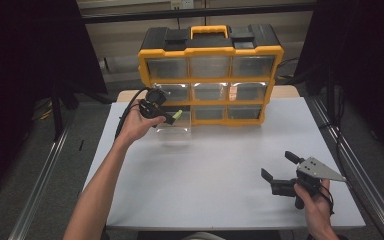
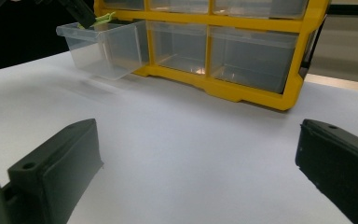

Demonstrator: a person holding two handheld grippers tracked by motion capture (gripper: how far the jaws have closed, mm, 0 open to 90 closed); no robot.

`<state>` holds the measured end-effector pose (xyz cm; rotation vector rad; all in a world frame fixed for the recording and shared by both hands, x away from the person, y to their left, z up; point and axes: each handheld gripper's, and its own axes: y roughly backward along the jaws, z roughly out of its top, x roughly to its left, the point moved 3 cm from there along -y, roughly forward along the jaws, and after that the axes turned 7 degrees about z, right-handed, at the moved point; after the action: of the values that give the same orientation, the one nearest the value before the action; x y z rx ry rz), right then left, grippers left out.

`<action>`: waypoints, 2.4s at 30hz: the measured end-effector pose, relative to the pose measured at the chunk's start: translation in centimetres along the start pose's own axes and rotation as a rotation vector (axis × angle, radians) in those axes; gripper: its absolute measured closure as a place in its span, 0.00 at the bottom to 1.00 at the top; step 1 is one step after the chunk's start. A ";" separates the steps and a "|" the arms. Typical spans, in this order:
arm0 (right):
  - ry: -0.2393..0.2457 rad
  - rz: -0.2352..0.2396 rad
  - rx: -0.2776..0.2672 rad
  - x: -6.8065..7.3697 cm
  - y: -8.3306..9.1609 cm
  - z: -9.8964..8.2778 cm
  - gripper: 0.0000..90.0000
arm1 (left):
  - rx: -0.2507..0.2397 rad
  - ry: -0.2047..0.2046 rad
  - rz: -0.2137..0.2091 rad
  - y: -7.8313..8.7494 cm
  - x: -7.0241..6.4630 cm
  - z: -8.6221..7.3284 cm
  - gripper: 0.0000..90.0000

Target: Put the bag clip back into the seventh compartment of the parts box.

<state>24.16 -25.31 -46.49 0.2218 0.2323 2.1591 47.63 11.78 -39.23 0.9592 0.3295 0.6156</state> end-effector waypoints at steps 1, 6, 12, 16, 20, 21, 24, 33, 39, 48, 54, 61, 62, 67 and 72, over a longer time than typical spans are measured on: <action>0.001 0.001 0.000 0.0 0.0 0.0 0.00 | 0.013 -0.008 0.001 -0.1 0.0 -0.1 0.87; 0.000 0.001 0.000 0.0 0.0 0.0 0.00 | -0.003 0.008 -0.007 -0.5 0.1 -0.2 0.87; -0.003 0.001 0.001 0.0 0.0 0.0 0.00 | -0.024 0.017 0.008 -0.7 0.0 -0.3 0.80; -0.003 0.004 -0.002 0.0 0.0 0.0 0.00 | -0.054 0.047 0.032 -0.6 0.4 -0.3 0.60; -0.008 -0.002 -0.001 0.0 0.1 0.0 0.00 | -0.105 0.086 0.032 -0.4 0.1 -0.2 0.41; -0.008 -0.002 -0.001 0.0 0.1 0.0 0.00 | -0.093 0.046 0.024 -0.1 0.2 -0.3 0.41; -0.007 0.008 0.001 0.0 0.0 -0.1 0.00 | -0.132 0.081 0.048 0.1 -0.3 -0.2 0.26; -0.029 0.011 0.006 -0.3 -0.2 -0.3 0.00 | -0.207 0.132 0.020 0.0 0.1 -0.7 0.05; -0.028 0.003 0.007 -0.3 -0.1 -0.3 0.00 | -0.342 0.122 0.107 0.6 -0.4 -1.3 0.04; -0.018 -0.003 0.010 -0.2 0.0 -0.3 0.00 | -0.528 0.187 0.199 0.8 -0.9 -2.3 0.04; -0.023 -0.012 0.010 -0.3 0.0 -0.3 0.00 | -0.590 0.144 0.241 1.5 -1.2 -3.2 0.04; -0.016 -0.019 0.013 -0.3 -0.3 -0.3 0.00 | -0.663 0.140 0.242 1.7 -1.2 -4.6 0.04; -0.016 -0.023 0.012 -0.3 -0.3 -0.3 0.00 | -0.666 0.138 0.242 1.8 -1.3 -4.8 0.04; -0.013 -0.024 0.011 -0.3 -0.2 -0.3 0.00 | -0.675 0.136 0.248 2.2 -2.1 -5.5 0.03; -0.012 -0.022 0.011 -0.3 -0.2 -0.3 0.00 | -0.698 0.138 0.213 2.7 -3.0 -6.7 0.02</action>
<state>24.42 -25.49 -46.82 0.2372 0.2382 2.1343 40.89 15.47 -40.65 0.2804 0.1136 0.9151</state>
